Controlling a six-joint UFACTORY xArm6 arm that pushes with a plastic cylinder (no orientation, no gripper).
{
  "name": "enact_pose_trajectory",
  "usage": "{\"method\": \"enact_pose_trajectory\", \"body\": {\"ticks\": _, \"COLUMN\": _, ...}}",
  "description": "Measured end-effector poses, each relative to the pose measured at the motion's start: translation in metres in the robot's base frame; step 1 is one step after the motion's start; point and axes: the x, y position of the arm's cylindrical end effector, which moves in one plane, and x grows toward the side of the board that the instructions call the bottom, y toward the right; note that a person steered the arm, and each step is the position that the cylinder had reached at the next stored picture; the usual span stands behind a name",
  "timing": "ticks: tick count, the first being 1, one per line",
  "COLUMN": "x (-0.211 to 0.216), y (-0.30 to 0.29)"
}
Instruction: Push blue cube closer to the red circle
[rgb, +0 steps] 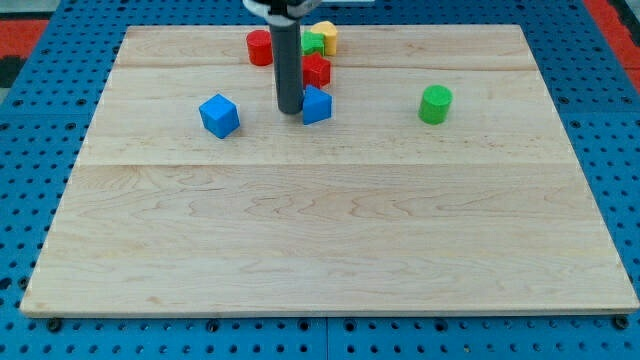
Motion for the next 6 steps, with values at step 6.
{"method": "enact_pose_trajectory", "body": {"ticks": 6, "x": -0.076, "y": -0.108}}
